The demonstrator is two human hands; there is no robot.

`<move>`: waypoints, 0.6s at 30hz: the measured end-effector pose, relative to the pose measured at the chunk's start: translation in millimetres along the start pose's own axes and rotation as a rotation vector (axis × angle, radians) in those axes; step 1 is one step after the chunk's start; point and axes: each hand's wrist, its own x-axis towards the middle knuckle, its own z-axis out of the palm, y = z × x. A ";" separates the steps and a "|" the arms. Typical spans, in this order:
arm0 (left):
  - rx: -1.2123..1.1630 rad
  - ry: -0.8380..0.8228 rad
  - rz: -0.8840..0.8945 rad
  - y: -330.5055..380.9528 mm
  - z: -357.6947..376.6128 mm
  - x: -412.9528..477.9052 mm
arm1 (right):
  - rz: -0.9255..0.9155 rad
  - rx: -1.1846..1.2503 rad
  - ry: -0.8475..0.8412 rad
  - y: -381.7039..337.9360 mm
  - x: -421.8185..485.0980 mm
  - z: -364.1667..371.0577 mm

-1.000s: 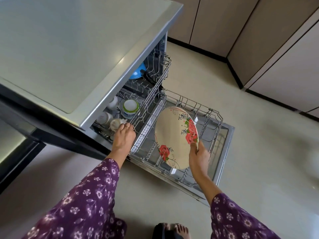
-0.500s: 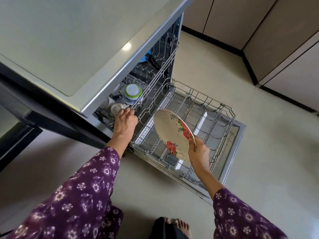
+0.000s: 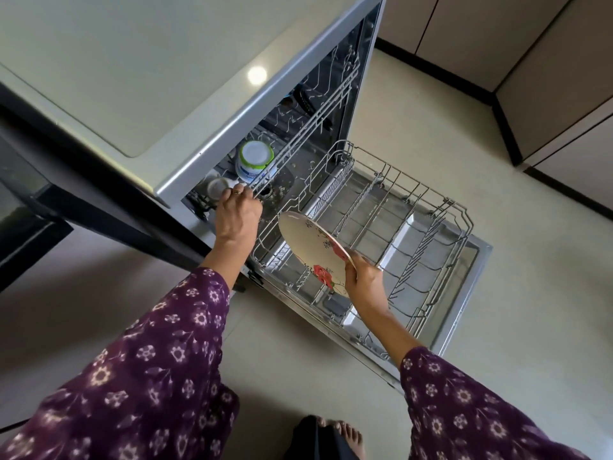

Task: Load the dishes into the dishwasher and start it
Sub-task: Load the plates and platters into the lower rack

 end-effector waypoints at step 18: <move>-0.271 0.305 0.128 -17.8 50.5 8.5 | -0.203 -0.130 -0.143 -3.7 17.2 79.1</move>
